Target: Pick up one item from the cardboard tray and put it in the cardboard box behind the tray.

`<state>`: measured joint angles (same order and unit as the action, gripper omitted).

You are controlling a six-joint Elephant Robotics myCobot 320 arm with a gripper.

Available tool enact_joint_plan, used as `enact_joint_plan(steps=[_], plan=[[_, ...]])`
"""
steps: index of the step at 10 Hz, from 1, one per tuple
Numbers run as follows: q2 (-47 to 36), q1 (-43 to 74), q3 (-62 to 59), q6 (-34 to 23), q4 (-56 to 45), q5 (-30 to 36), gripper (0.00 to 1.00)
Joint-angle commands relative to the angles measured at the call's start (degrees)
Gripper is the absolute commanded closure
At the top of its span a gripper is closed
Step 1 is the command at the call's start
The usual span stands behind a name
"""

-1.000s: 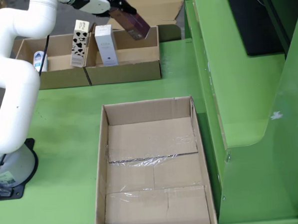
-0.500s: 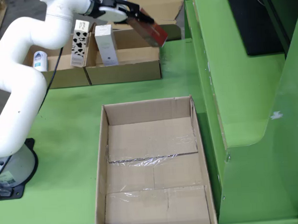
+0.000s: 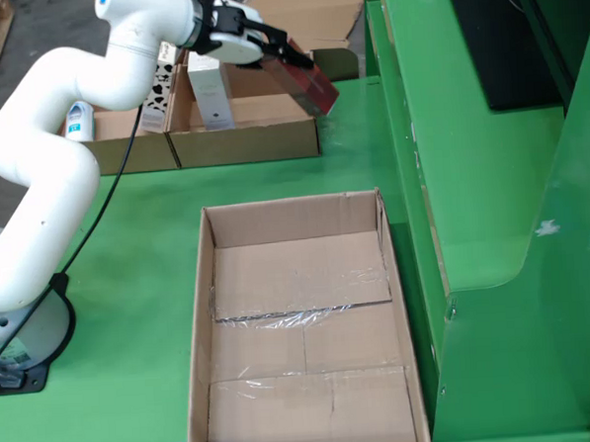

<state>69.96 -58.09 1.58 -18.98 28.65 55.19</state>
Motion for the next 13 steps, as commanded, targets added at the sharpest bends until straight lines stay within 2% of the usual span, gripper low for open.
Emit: enact_joint_plan(steps=[1,2,4,5,13], plan=[[-2.56,-2.02,-1.58,-2.54,0.69,-0.56,1.00],[-3.19,-4.38,-1.58,-6.58,0.68,-0.56,1.00],[-3.19,-4.38,-1.58,-4.31,0.68,-0.56,1.00],[-3.39,-9.34,-1.58,-6.18,0.68,-0.56,1.00],[-2.74,-12.62,-1.58,-3.64,0.68,-0.54,1.00]])
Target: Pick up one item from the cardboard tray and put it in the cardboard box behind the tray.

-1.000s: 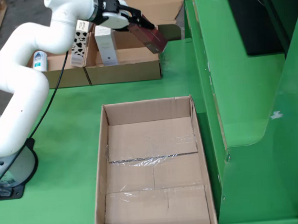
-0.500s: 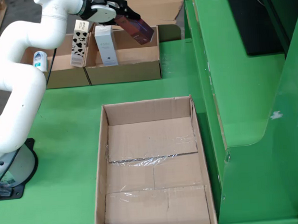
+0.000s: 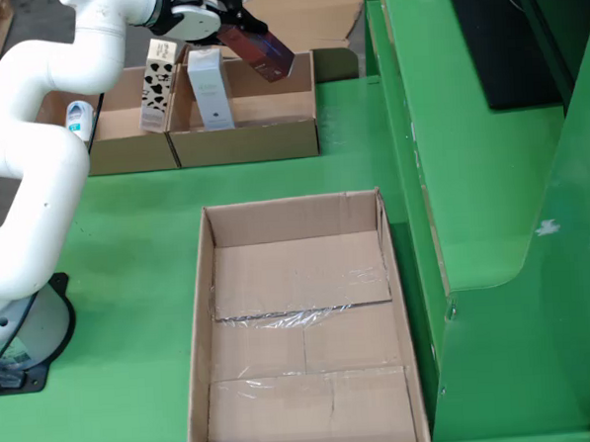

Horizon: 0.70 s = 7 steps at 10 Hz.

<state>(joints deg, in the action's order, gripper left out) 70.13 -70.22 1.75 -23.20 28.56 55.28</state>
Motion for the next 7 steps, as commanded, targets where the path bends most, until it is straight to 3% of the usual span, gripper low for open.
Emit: enact_joint_plan(steps=[1,7], plan=[[-2.00,0.05,-1.75,0.67,0.77,-0.63,1.00],[4.19,2.90,-1.75,2.33,0.77,-0.61,1.00]])
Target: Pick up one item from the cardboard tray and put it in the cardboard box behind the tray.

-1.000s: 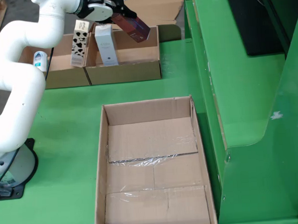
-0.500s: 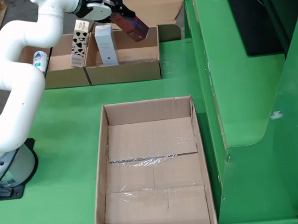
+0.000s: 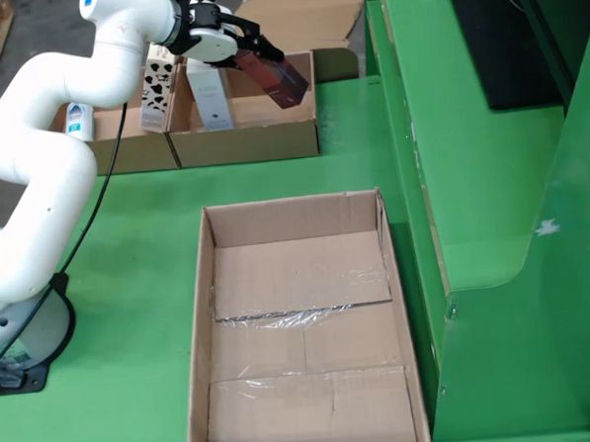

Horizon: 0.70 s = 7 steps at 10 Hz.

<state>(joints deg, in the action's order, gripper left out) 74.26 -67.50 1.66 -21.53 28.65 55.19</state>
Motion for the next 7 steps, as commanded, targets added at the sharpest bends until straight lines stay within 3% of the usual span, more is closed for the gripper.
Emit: enact_joint_plan(steps=[1,7], plan=[[0.38,0.44,-1.66,0.69,0.68,-0.52,1.00],[0.58,1.64,-1.66,0.50,0.68,-0.53,1.00]])
